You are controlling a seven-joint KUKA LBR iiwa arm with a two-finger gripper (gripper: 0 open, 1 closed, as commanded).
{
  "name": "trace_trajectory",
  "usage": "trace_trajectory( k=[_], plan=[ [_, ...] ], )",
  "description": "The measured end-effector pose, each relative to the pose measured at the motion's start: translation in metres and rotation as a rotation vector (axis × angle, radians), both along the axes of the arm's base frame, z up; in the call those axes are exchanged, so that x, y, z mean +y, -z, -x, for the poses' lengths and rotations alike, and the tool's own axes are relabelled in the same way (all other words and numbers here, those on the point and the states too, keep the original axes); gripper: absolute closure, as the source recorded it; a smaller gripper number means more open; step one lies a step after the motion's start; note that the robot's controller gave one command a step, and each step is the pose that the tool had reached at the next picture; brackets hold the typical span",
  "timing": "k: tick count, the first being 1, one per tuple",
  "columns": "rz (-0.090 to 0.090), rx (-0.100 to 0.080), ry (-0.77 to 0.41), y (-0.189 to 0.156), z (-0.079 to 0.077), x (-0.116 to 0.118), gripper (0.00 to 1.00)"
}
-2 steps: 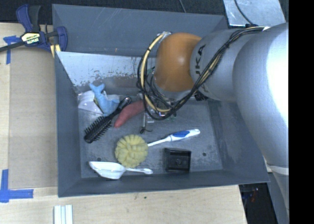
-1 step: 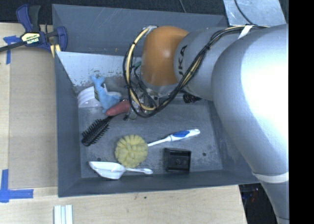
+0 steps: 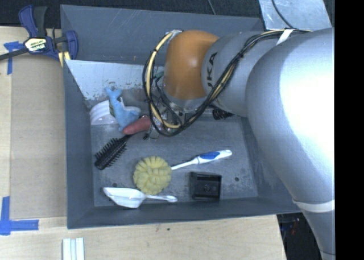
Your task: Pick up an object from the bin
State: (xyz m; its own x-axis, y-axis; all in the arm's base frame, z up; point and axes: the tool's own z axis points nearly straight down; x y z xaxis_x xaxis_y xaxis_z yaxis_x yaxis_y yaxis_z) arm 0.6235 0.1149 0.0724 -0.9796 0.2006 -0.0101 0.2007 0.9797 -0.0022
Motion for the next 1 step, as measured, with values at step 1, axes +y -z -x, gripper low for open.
trace_trajectory(
  k=[1],
  plan=[
    [0.0, 0.0, -0.025, -0.1138, 0.0128, 0.0076, 1.0]
  ],
)
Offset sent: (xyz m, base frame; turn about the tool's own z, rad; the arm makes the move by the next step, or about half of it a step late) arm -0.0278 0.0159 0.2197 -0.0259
